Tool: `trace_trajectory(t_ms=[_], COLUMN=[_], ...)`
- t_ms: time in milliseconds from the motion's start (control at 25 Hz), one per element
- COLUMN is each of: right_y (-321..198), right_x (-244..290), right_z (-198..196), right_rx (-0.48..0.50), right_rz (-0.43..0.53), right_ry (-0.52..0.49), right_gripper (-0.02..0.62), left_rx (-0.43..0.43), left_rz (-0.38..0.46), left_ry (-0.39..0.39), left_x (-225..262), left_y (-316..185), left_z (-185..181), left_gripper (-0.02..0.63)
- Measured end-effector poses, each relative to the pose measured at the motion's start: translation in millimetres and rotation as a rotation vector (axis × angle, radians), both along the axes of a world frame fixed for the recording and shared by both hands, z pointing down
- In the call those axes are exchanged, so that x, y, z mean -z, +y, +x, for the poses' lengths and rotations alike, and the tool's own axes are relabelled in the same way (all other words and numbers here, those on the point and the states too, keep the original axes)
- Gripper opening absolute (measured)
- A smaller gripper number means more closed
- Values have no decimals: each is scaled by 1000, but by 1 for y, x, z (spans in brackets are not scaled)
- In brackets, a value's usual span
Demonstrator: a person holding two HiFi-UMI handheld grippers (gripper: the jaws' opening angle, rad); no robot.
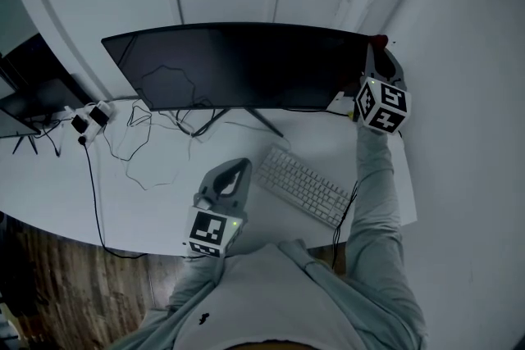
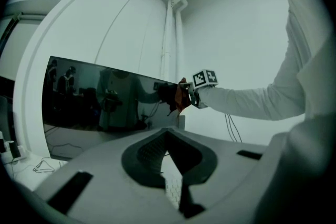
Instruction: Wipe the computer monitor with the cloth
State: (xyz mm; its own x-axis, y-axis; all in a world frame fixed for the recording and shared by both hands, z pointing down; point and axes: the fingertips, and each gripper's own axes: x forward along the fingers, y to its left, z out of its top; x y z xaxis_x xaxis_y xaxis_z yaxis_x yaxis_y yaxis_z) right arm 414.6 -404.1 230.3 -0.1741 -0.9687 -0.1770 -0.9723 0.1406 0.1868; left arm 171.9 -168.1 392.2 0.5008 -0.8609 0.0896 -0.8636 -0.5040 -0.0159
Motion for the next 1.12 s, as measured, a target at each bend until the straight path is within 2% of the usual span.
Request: trace_trajectory(t_ms=[240, 520, 1120], right_y=[0, 3, 21], right_x=[4, 10, 13], right_z=[-22, -72, -241], right_rx=[14, 57, 180], right_rz=[-1, 7, 5], right_ry=[-5, 26, 49], right_gripper=[35, 35, 35], left_rx=[21, 38, 103], left_rz=[-5, -11, -42], left_ry=[11, 17, 26], left_x=[-1, -5, -7], left_y=[0, 5, 19], left_z=[-17, -46, -175], left_gripper=[20, 20, 20])
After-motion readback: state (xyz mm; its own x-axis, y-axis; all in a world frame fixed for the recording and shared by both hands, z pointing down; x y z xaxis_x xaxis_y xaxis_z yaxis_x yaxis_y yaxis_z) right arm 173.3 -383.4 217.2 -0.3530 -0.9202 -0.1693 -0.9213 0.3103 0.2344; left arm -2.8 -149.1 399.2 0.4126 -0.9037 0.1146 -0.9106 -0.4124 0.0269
